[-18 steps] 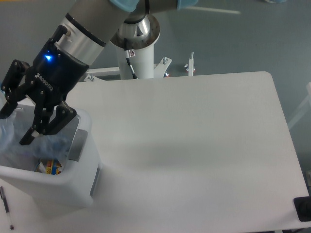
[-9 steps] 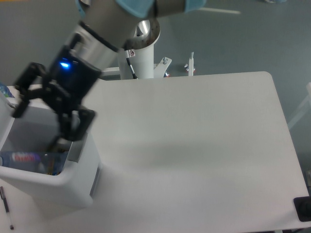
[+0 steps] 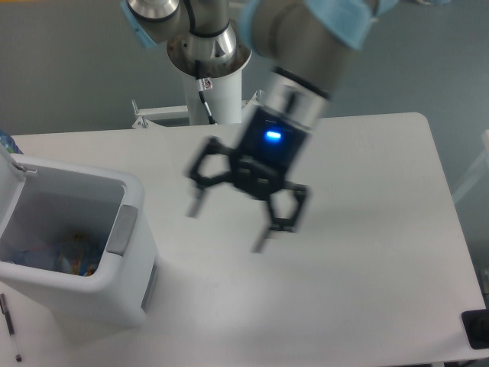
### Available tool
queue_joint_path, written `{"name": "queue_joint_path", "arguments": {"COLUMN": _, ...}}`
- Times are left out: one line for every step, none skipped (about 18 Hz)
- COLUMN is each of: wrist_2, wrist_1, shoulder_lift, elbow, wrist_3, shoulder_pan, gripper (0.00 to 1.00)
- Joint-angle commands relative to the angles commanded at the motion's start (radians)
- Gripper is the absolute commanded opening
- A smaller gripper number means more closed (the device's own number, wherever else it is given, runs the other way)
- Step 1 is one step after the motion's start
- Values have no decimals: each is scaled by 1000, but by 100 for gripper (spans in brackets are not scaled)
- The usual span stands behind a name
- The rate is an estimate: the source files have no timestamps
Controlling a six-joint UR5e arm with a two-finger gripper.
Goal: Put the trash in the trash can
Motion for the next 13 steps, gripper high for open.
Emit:
{"name": "queue_joint_path", "arguments": {"wrist_2": 64, "wrist_1": -5, "shoulder_lift": -28, "elbow": 18, "wrist_3": 3, "shoulder_pan": 0, "gripper": 100}}
{"name": "queue_joint_path", "arguments": {"wrist_2": 126, "wrist_1": -12, "shoulder_lift": -52, "elbow": 38, "wrist_3": 5, "shoulder_pan": 0, "gripper": 100}}
{"name": "queue_joint_path", "arguments": {"wrist_2": 167, "wrist_1": -17, "shoulder_lift": -72, "elbow": 52, "wrist_3": 5, "shoulder_pan": -2, "gripper": 100}}
{"name": "queue_joint_path", "arguments": {"wrist_2": 187, "wrist_1": -18, "shoulder_lift": -91, "elbow": 64, "wrist_3": 5, "shoulder_pan": -3, "gripper": 100}}
{"name": "queue_joint_path", "arguments": {"wrist_2": 197, "wrist_1": -18, "shoulder_lift": -107, "elbow": 81, "wrist_3": 6, "shoulder_pan": -3, "gripper": 100}}
{"name": "queue_joint_path", "arguments": {"wrist_2": 221, "wrist_1": -32, "shoulder_lift": -118, "elbow": 89, "wrist_3": 11, "shoulder_pan": -3, "gripper": 100}}
{"name": "queue_joint_path", "arguments": {"wrist_2": 264, "wrist_1": -47, "shoulder_lift": -129, "elbow": 97, "wrist_3": 38, "shoulder_pan": -6, "gripper": 100}}
{"name": "queue_joint_path", "arguments": {"wrist_2": 314, "wrist_1": -70, "shoulder_lift": -134, "elbow": 104, "wrist_3": 82, "shoulder_pan": -11, "gripper": 100}}
{"name": "queue_joint_path", "arguments": {"wrist_2": 364, "wrist_1": -102, "shoulder_lift": -134, "elbow": 114, "wrist_3": 128, "shoulder_pan": -11, "gripper": 100}}
{"name": "queue_joint_path", "arguments": {"wrist_2": 410, "wrist_1": -136, "shoulder_lift": -135, "elbow": 124, "wrist_3": 168, "shoulder_pan": -15, "gripper": 100}}
{"name": "queue_joint_path", "arguments": {"wrist_2": 454, "wrist_1": -171, "shoulder_lift": -137, "elbow": 136, "wrist_3": 208, "shoulder_pan": -20, "gripper": 100}}
{"name": "queue_joint_path", "arguments": {"wrist_2": 485, "wrist_1": -190, "shoulder_lift": -144, "elbow": 147, "wrist_3": 253, "shoulder_pan": -21, "gripper": 100}}
{"name": "queue_joint_path", "arguments": {"wrist_2": 502, "wrist_1": -196, "shoulder_lift": -154, "elbow": 153, "wrist_3": 293, "shoulder_pan": -24, "gripper": 100}}
